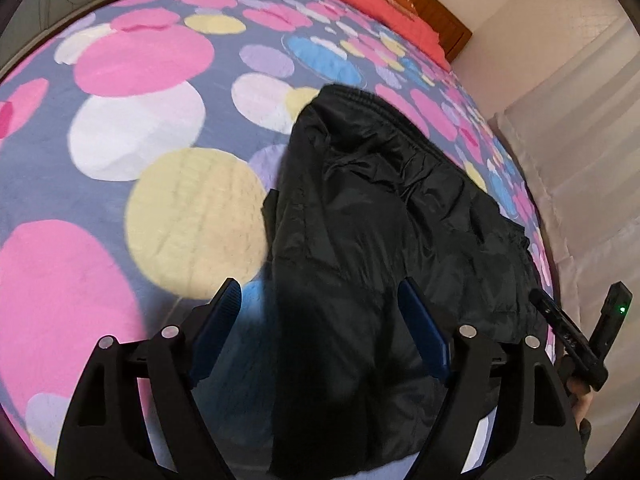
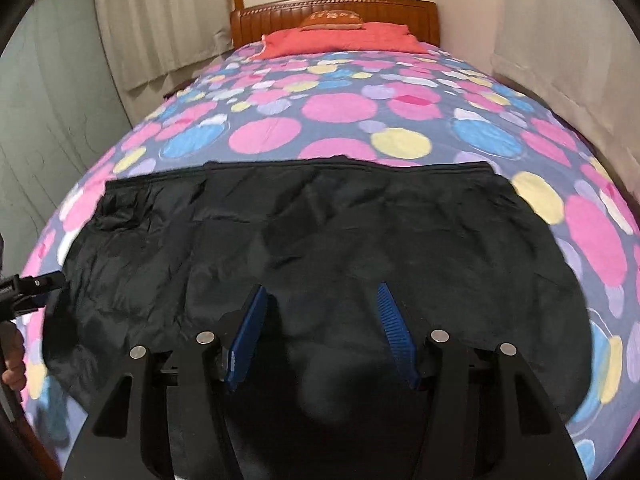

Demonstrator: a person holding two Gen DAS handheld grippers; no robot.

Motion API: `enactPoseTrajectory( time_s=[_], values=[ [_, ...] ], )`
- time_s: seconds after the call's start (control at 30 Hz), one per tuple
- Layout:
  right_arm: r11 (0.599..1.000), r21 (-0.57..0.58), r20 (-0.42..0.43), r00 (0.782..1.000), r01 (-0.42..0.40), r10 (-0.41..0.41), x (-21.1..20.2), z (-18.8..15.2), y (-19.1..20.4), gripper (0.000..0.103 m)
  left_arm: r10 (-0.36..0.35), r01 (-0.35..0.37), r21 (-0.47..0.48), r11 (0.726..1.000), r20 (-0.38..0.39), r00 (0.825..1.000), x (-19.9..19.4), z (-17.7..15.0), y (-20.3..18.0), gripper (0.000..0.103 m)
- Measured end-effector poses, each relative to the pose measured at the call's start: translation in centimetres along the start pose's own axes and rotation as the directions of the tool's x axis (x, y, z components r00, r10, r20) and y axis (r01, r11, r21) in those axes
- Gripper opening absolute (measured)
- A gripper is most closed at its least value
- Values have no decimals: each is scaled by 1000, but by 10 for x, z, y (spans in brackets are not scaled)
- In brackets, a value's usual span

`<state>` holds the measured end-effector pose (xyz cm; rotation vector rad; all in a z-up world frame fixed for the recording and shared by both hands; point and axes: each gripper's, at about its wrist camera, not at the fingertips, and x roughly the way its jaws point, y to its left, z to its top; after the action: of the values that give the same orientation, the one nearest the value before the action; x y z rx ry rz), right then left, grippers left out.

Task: Fold large clothes

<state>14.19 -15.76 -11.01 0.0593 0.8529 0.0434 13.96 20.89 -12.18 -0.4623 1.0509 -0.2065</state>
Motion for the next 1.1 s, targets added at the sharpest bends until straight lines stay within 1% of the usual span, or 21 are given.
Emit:
enactPoseTrajectory(
  time_s=[0.13,0.27,0.43,0.57,0.6,0.73,0.83,0.87,0.9,0.93,0.97,1.0,1.1],
  values=[
    [1000,-11,-56,998,28,-29,30,-6,8,58,-12,12,-8,1000,-38,999,20,3,1,80],
    [999,-14,-51,998,41,-42,40,-15,8,58,-41,39,-29,999,-47,998,34,-3,3,83],
    [999,-18,-39,998,46,-46,41,-20,10,58,-44,44,-13,999,-52,998,39,1,-1,86],
    [999,-17,-29,998,50,-50,42,-22,12,58,-38,41,31,999,-99,994,51,6,-7,95],
    [999,-17,-27,998,50,-50,42,-22,13,58,-38,42,40,998,-106,994,55,6,-9,100],
    [999,-14,-20,999,44,-44,41,-23,12,58,-9,17,64,998,-128,992,61,9,-14,101],
    [999,-15,-14,999,43,-43,41,-24,11,58,-16,23,51,998,-120,993,59,8,-13,101],
    [999,-14,-13,999,43,-43,41,-24,11,58,-19,25,55,998,-115,993,59,6,-15,98],
    [999,-14,-12,999,42,-42,42,-24,11,58,-24,31,61,998,-111,994,58,5,-17,93],
    [999,-12,-10,999,41,-42,41,-24,11,58,-32,40,66,997,-110,993,57,4,-18,90],
    [999,-12,-9,999,41,-41,42,-25,10,58,-41,49,77,996,-107,993,56,3,-20,81],
    [999,-12,-8,999,41,-41,42,-25,10,58,-42,51,90,995,-104,994,56,3,-23,79],
    [999,-12,-8,999,39,-39,42,-25,9,58,-38,50,109,993,-106,994,57,4,-25,79]
  ],
)
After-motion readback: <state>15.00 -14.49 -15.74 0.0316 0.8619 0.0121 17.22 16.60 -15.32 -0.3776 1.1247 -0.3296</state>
